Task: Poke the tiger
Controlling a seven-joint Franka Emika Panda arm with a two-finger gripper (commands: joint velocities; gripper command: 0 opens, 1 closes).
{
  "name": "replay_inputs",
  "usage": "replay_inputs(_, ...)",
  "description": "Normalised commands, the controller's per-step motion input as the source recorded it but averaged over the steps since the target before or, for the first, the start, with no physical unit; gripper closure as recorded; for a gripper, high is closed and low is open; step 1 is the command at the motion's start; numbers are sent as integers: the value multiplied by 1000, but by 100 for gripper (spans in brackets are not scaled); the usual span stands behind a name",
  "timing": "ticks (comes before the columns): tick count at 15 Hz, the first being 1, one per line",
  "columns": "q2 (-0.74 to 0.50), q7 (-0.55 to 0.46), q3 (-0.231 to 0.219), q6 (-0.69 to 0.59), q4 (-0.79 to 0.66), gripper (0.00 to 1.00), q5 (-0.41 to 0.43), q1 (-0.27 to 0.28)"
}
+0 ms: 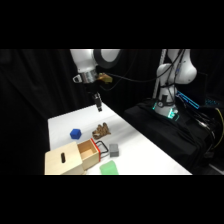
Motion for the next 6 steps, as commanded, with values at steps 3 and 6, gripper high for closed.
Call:
replay_inputs(3, -166, -6, -44, -202, 92, 0, -43, 42)
replay_inputs(6, -151, -23, -39, -164, 62, 0, -3, 41)
